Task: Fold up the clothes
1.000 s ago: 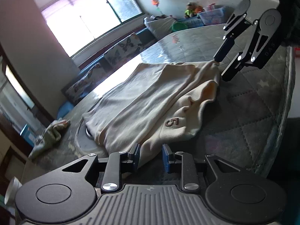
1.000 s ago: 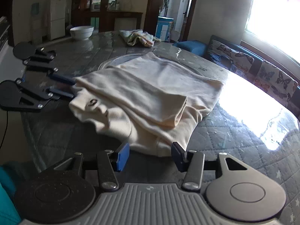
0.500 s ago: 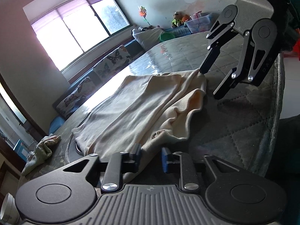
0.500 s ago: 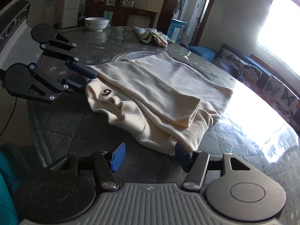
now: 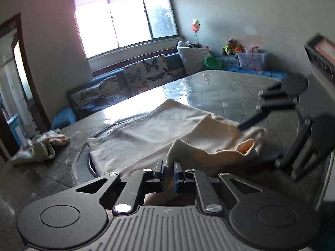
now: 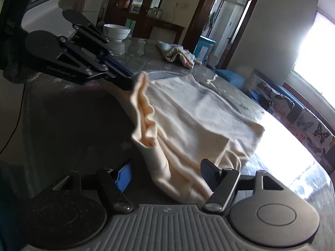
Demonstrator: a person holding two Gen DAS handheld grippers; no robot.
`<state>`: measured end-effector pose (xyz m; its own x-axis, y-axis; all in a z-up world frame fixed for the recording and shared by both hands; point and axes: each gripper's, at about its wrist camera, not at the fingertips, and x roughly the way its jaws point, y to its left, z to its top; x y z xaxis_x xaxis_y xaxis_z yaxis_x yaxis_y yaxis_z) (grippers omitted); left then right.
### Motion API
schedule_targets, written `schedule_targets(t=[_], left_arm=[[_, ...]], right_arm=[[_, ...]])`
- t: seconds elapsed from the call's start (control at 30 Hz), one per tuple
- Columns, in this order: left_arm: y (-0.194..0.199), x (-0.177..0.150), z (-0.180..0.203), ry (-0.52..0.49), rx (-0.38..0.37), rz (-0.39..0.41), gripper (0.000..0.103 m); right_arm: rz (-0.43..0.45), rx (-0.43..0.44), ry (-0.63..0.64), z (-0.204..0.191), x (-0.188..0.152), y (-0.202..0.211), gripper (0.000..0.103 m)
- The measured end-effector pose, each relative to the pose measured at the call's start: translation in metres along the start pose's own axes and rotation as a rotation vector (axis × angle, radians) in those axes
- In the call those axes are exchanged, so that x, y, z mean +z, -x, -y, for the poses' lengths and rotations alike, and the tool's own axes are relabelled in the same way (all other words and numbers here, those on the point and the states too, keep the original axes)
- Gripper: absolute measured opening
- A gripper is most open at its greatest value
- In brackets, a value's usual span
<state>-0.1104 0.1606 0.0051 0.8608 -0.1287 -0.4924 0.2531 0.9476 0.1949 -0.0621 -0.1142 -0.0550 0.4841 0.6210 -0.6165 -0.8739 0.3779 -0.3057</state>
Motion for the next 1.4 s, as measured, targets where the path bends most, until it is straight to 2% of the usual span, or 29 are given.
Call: schedule_targets(t=[0.1, 0.17, 0.2, 0.23, 0.37, 0.43, 0.63, 0.8, 0.83, 0.87, 0.97, 1.13, 1.4], left_arm=[[-0.006, 0.003, -0.005, 0.031, -0.001, -0.006, 0.010], [-0.006, 0.001, -0.007, 0.035, 0.001, -0.012, 0.010], [-0.005, -0.001, -0.007, 0.033, 0.002, -0.015, 0.010], [-0.004, -0.003, -0.007, 0.032, 0.002, -0.018, 0.010], [0.002, -0.011, -0.007, 0.018, 0.006, -0.031, 0.017], [0.009, -0.017, -0.003, -0.008, 0.014, -0.031, 0.018], [0.018, -0.033, 0.006, -0.103, 0.053, -0.053, 0.040], [0.008, -0.040, 0.008, -0.165, 0.085, -0.077, 0.040], [0.005, -0.040, 0.008, -0.174, 0.086, -0.086, 0.030], [0.005, -0.041, 0.007, -0.176, 0.085, -0.086, 0.015], [0.006, -0.040, 0.007, -0.173, 0.082, -0.076, 0.010], [0.026, -0.033, 0.009, -0.157, 0.064, -0.033, 0.009], [0.078, -0.025, 0.030, -0.160, -0.015, -0.012, 0.008]], right_arm=[[0.010, 0.003, -0.003, 0.000, 0.003, -0.010, 0.067], [0.008, 0.007, -0.025, 0.003, 0.005, -0.016, 0.057], [0.008, 0.008, -0.036, 0.004, 0.006, -0.019, 0.045], [0.005, 0.019, -0.056, 0.007, 0.008, -0.021, 0.030], [0.003, 0.074, -0.157, 0.023, 0.013, -0.023, 0.016], [0.008, 0.089, -0.201, 0.030, 0.016, -0.021, 0.013], [0.029, 0.095, -0.271, 0.040, 0.022, -0.016, 0.012], [0.045, 0.090, -0.278, 0.040, 0.025, -0.015, 0.011], [0.050, 0.087, -0.280, 0.039, 0.024, -0.014, 0.011], [0.054, 0.084, -0.282, 0.038, 0.023, -0.014, 0.010], [0.067, 0.075, -0.287, 0.036, 0.022, -0.012, 0.010], [0.103, 0.072, -0.298, 0.034, 0.019, 0.004, 0.009], [0.111, 0.131, -0.257, 0.023, 0.016, 0.062, 0.009]])
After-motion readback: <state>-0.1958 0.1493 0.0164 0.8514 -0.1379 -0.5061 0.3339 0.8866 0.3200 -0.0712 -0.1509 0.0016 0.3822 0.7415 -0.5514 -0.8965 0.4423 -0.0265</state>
